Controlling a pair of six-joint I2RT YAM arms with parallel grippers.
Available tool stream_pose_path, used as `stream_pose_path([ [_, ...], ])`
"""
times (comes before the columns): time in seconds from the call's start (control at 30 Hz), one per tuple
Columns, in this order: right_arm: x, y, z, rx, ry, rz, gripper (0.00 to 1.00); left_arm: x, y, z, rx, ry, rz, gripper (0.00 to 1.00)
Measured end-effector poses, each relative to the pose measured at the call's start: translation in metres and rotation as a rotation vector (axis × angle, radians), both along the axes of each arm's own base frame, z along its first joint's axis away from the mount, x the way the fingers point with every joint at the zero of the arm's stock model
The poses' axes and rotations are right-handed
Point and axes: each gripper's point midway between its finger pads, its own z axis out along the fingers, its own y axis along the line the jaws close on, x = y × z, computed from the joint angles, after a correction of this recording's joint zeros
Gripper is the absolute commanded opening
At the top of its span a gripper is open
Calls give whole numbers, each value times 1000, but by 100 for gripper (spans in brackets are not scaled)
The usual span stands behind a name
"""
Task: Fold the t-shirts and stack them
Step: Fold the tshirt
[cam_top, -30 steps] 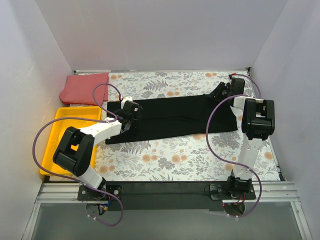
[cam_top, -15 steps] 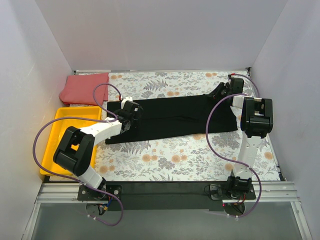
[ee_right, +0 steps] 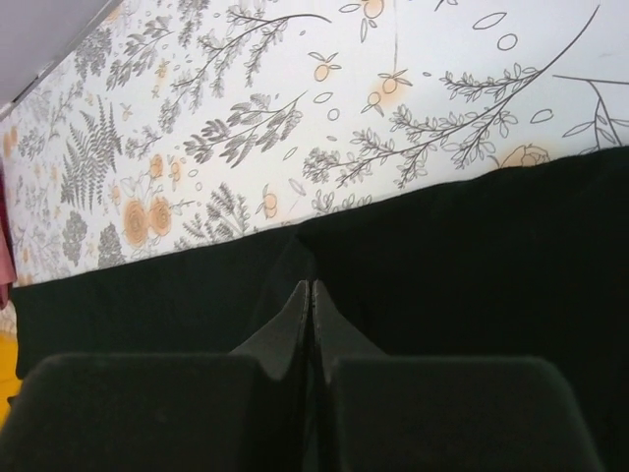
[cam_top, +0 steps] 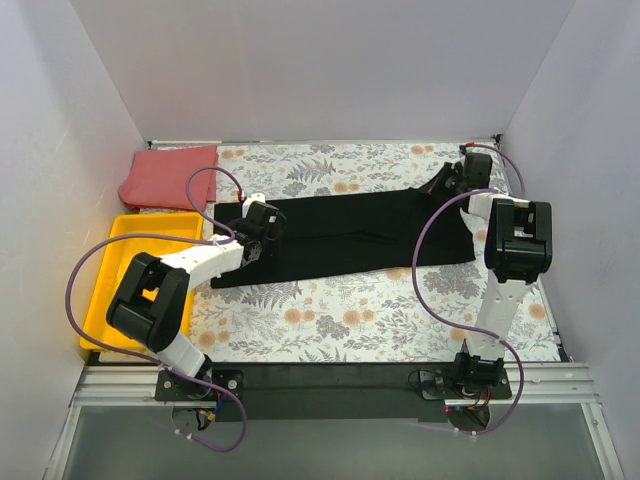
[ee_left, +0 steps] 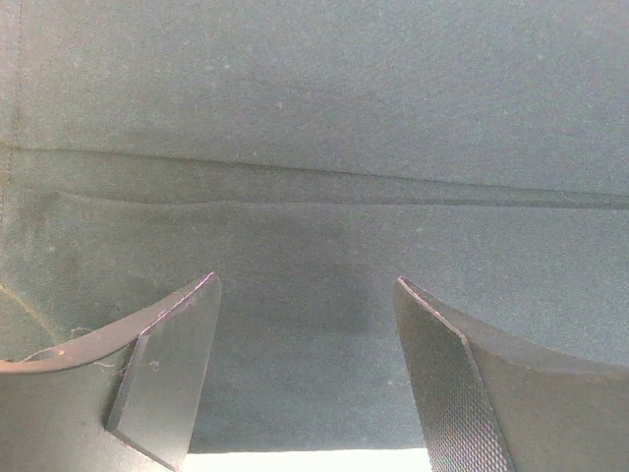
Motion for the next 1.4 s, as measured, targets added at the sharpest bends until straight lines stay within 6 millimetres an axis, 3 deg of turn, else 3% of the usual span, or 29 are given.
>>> stream_pose_path([
  [0.17, -9, -4, 24, -30, -47, -15, 1, 0, 0, 0, 0, 0, 0, 70],
  [0.3, -14, -8, 30, -50, -59, -35, 1, 0, 0, 0, 0, 0, 0, 70],
  [0.7, -42, -25, -5, -91, 47, -108, 1, 0, 0, 0, 0, 0, 0, 70],
  [1.1, -52, -35, -15, -136, 73, -141, 3, 0, 0, 0, 0, 0, -1, 70],
  [1.4, -59, -40, -19, -204, 82, -101, 39, 0, 0, 0, 0, 1, -2, 70],
])
